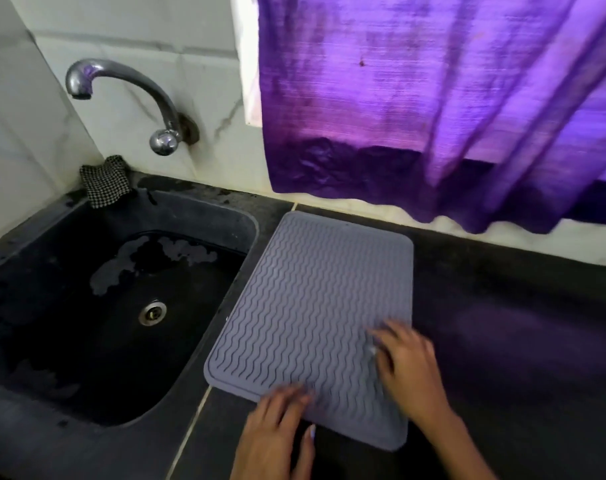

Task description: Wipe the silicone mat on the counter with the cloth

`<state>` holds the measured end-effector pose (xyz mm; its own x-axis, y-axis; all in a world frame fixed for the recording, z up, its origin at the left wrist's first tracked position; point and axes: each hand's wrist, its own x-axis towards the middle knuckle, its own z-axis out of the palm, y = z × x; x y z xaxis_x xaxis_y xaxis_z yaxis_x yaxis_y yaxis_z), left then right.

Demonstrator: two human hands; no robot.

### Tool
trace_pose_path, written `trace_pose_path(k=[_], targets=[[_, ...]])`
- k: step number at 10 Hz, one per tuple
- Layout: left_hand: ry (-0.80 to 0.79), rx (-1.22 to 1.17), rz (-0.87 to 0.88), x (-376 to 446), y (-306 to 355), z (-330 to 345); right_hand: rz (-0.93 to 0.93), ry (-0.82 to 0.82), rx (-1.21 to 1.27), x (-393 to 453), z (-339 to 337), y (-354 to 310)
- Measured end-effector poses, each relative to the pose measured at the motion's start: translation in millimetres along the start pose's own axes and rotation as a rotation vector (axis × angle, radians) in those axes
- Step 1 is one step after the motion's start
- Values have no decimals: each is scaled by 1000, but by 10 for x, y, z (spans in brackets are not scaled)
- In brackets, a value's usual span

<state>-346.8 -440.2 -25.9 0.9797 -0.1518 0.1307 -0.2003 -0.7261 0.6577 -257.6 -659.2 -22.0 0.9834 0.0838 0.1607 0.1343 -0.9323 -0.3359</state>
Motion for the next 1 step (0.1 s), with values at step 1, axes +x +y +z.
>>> trace_pose_path(k=[1], targets=[[-65, 315, 106, -3, -91, 164, 17, 22, 47, -675, 90, -17]])
